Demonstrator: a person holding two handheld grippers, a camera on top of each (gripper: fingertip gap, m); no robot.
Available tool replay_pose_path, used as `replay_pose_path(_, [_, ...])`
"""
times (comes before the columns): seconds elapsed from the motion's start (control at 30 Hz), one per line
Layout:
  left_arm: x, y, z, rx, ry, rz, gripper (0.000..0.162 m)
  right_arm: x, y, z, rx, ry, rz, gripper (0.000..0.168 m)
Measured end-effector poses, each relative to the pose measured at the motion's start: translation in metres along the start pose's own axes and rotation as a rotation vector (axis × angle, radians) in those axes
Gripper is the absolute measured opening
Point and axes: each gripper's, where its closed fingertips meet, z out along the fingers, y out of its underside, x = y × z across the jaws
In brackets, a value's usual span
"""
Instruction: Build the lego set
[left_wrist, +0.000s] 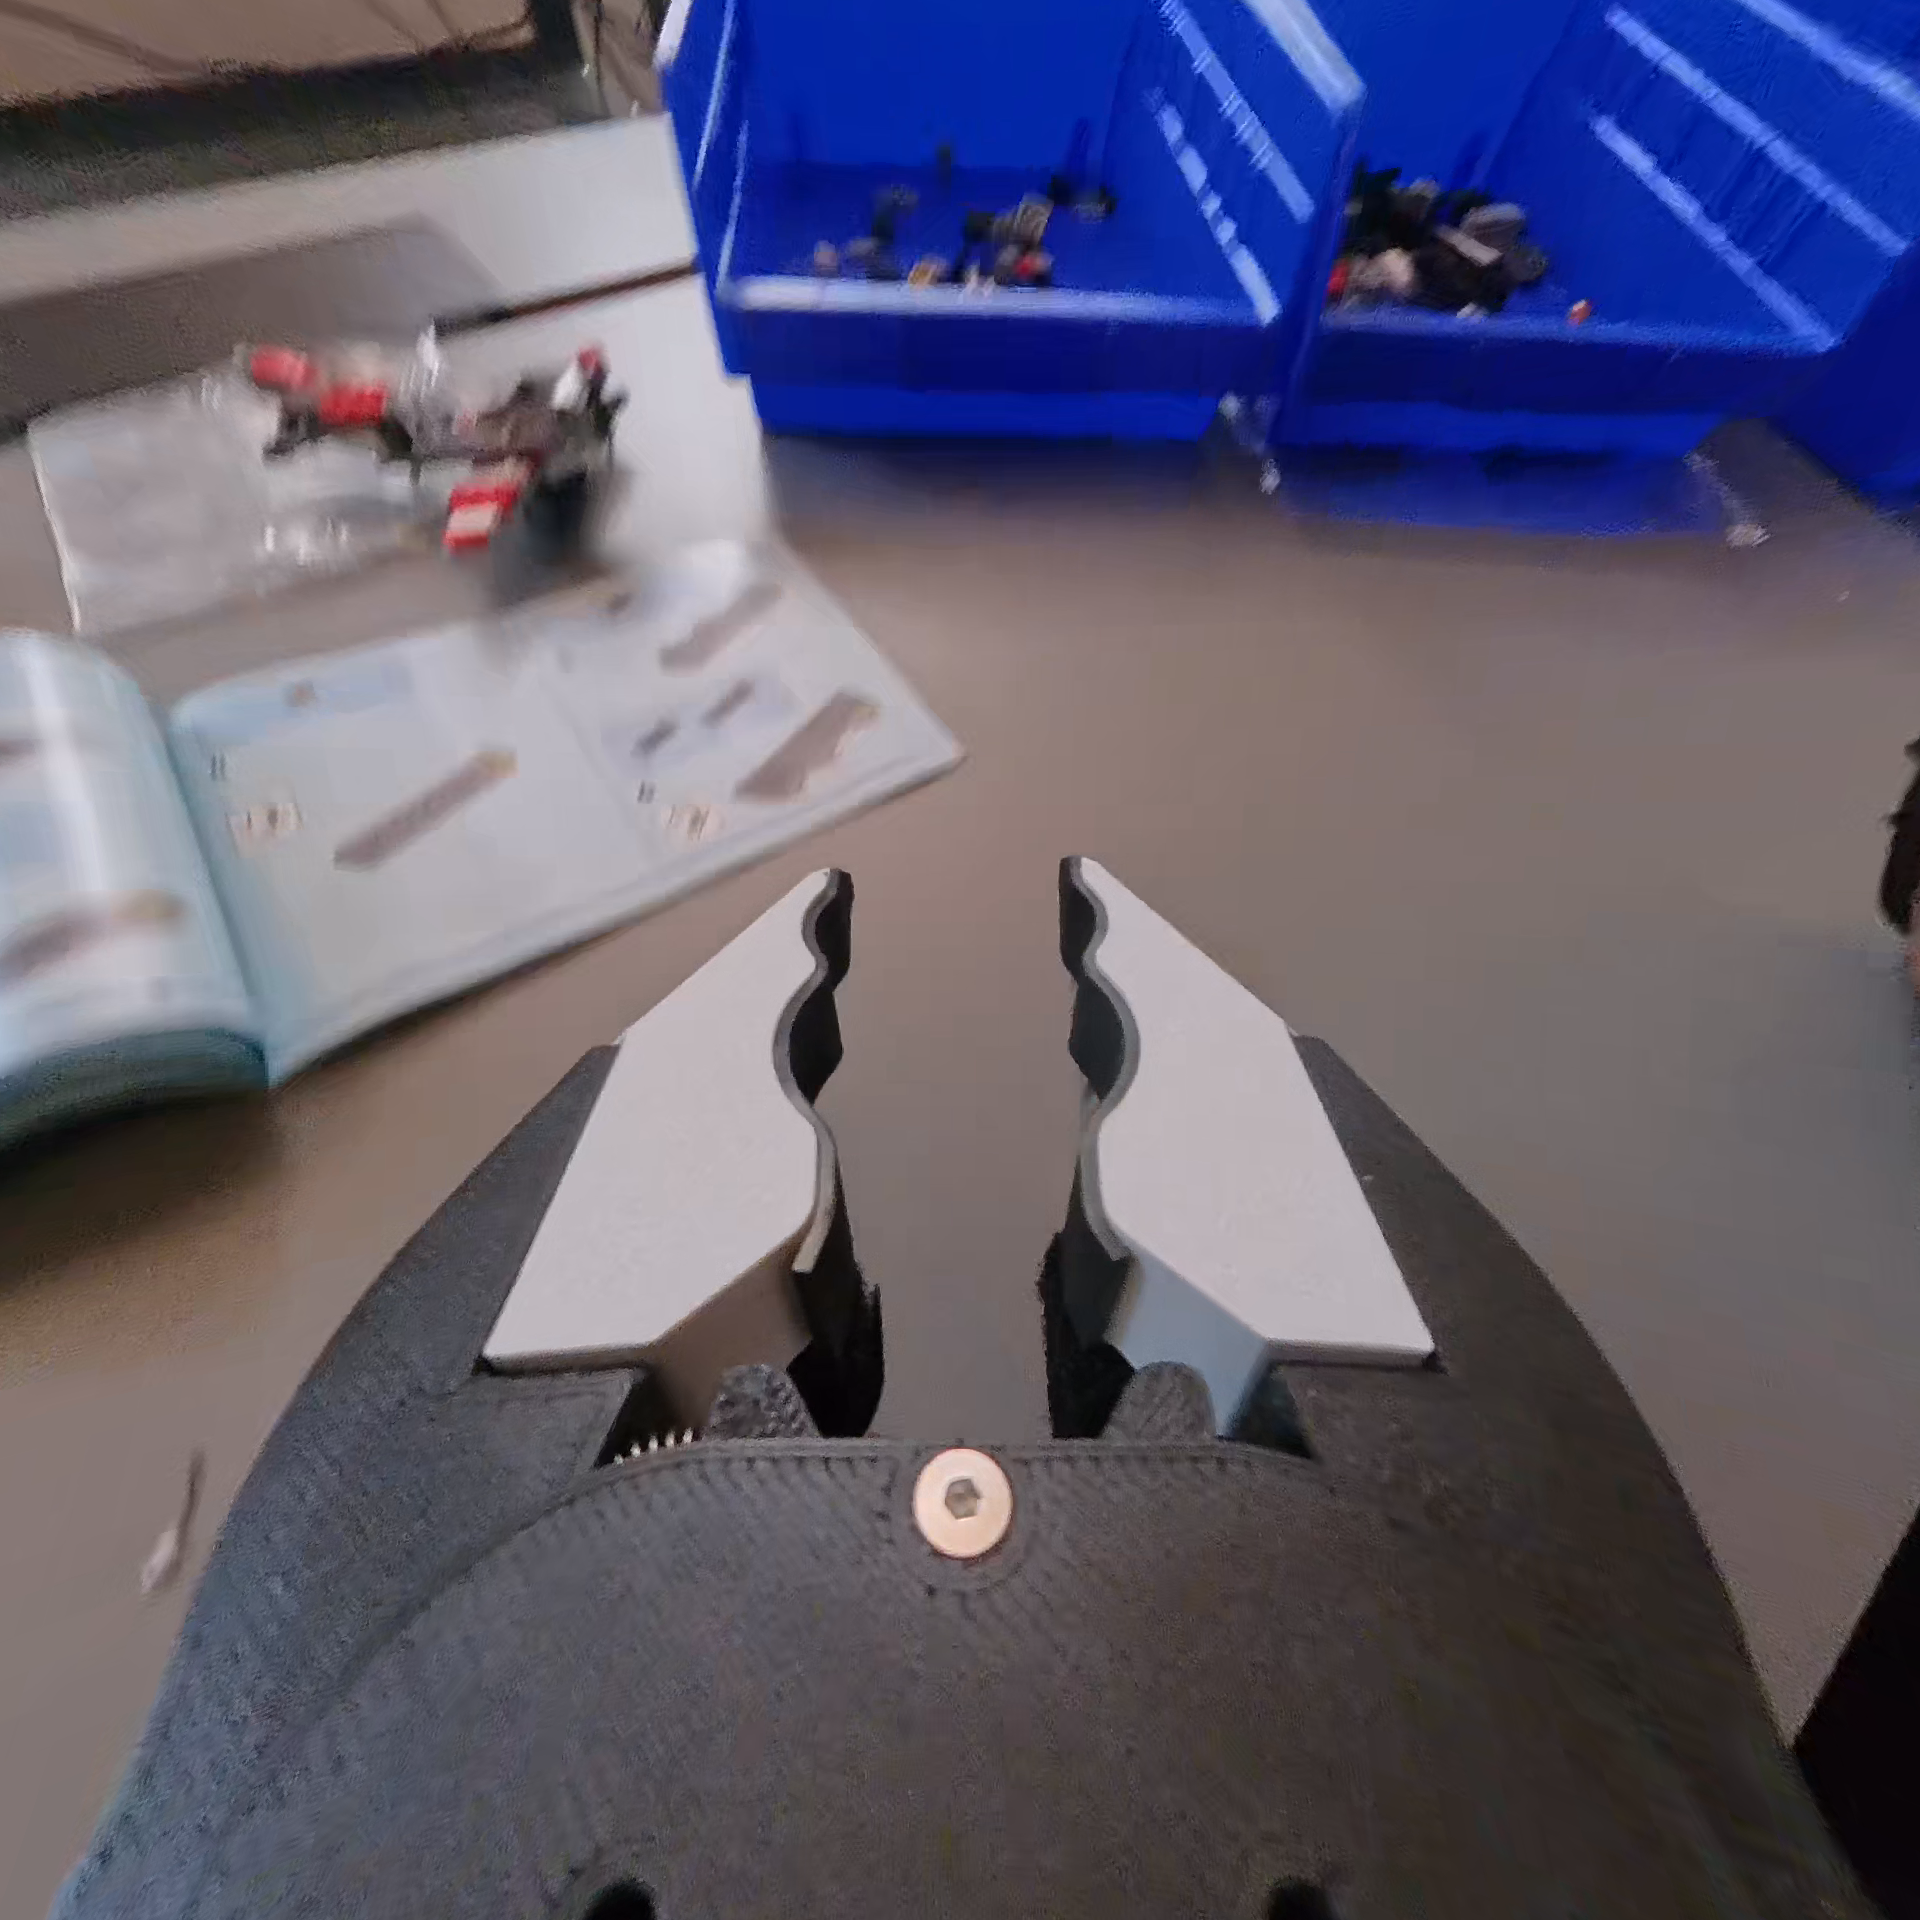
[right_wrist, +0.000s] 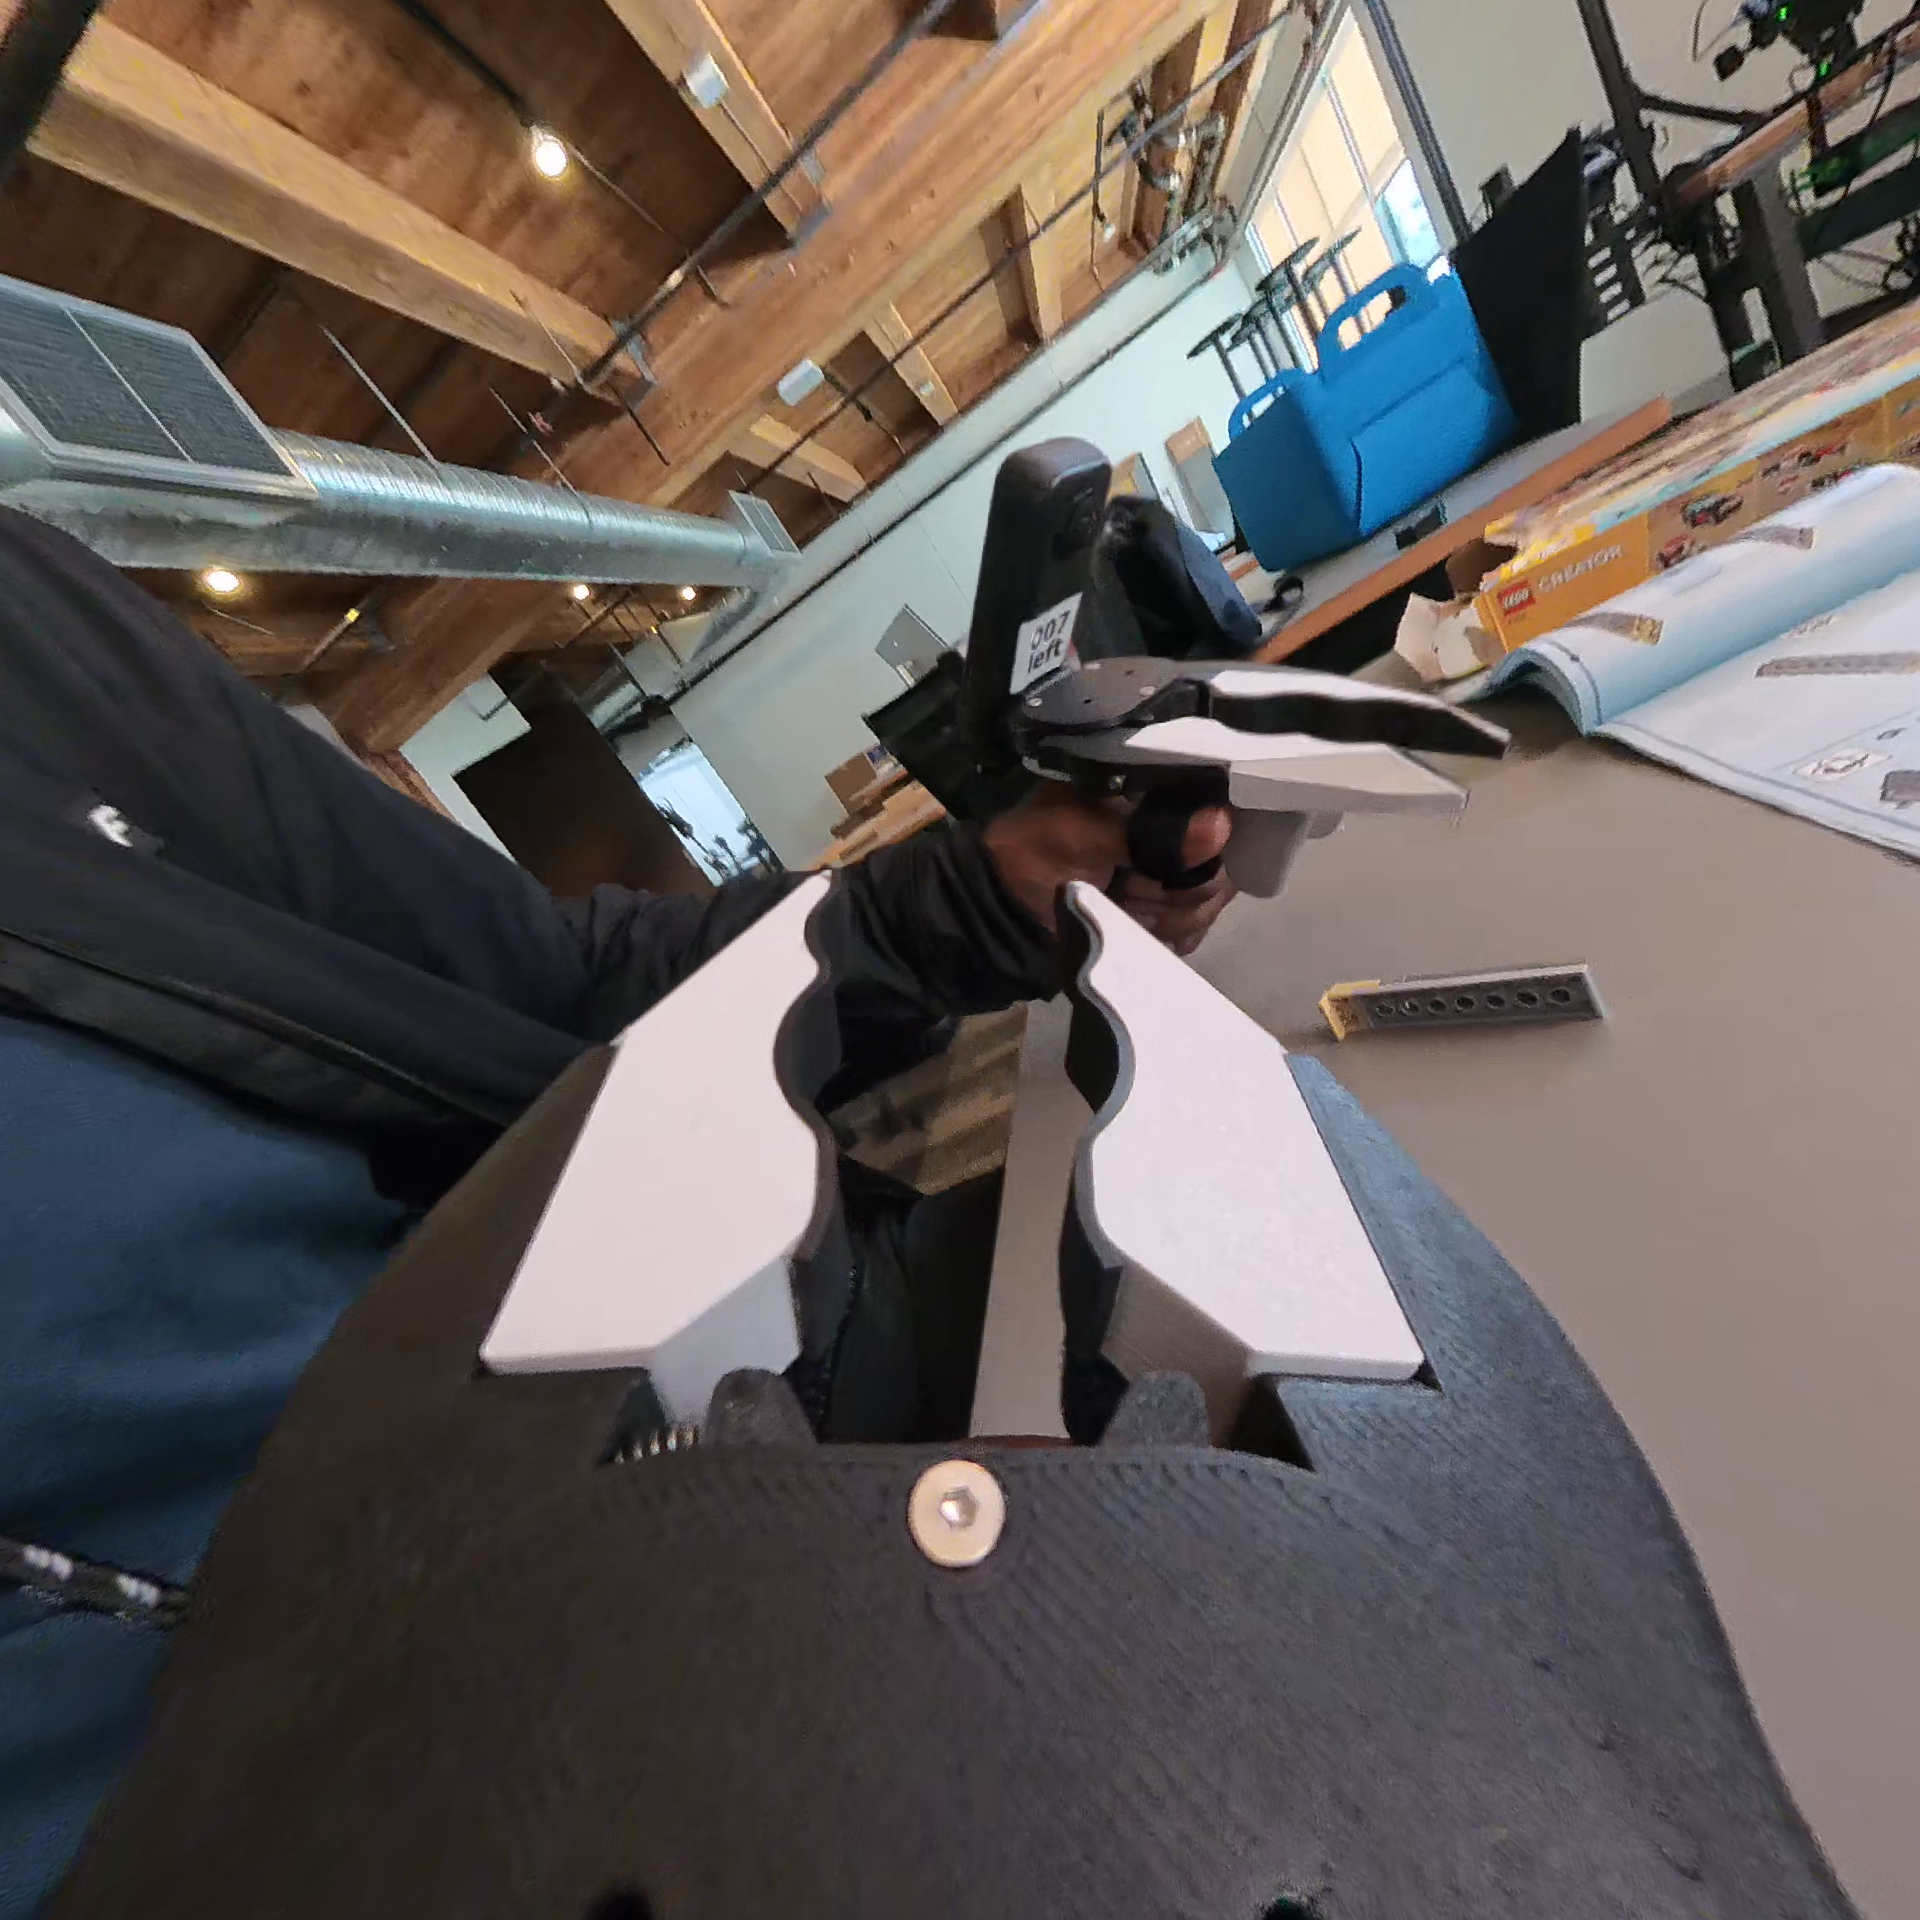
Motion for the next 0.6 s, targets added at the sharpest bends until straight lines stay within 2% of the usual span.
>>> replay_pose_path(0.17, [0.063, -0.101, 0.035, 0.02, 0.165, 0.196, 0.043, -0.018, -0.015, -0.012, 0.045, -0.076, -0.036, 0.032])
replay_pose_path(0.33, [0.157, -0.184, 0.09, -0.083, 0.353, 0.556, 0.048, -0.006, 0.011, -0.004, -0.097, 0.005, -0.035, 0.033])
replay_pose_path(0.47, [0.247, -0.219, 0.129, -0.129, 0.557, 0.714, 0.048, 0.023, 0.053, -0.002, -0.312, 0.156, -0.004, 0.041])
replay_pose_path(0.6, [0.332, -0.222, 0.18, -0.247, 0.695, 0.841, 0.048, 0.025, 0.065, 0.001, -0.375, 0.167, 0.012, 0.044])
